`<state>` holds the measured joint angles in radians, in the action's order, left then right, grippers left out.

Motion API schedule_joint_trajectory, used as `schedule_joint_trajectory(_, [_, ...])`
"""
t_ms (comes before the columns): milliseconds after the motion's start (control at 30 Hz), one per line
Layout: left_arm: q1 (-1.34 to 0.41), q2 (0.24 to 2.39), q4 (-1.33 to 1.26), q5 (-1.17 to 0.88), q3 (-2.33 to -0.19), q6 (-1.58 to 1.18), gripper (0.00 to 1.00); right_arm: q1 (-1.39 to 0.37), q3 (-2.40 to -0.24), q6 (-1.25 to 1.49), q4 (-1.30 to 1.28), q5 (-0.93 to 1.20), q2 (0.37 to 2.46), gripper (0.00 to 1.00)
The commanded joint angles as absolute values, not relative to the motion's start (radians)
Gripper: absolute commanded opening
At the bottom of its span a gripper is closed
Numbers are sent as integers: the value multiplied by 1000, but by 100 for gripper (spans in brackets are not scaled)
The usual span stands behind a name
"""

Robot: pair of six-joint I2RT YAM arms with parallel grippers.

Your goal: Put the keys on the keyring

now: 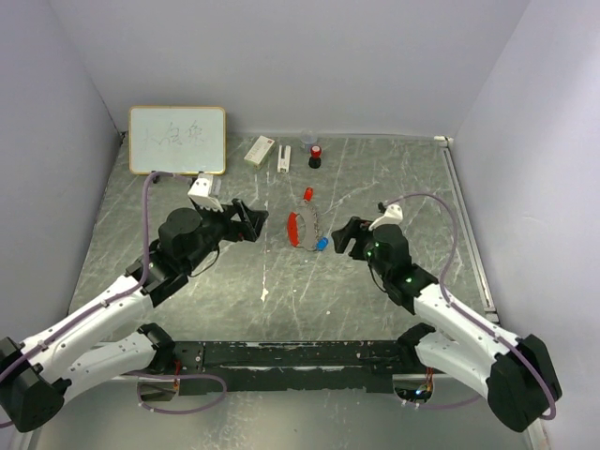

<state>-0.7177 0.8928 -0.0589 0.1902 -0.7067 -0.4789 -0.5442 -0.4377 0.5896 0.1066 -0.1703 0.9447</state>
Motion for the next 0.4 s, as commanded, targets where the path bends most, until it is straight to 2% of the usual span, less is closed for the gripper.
schedule_joint_trajectory(0, [-716, 918, -135, 174, -697, -469, 100, -542, -430, 704, 93, -326, 891, 76])
schedule_joint_trajectory(133, [-716, 946, -141, 179, -699, -472, 100, -544, -497, 811, -30, -484, 888, 81])
schedule_joint_trajectory(233, [-716, 954, -132, 173, -702, -471, 99, -546, -536, 835, -103, -552, 900, 81])
schedule_joint_trajectory(367, [-716, 939, -145, 179, -687, -475, 99, -546, -487, 824, -4, -549, 871, 80])
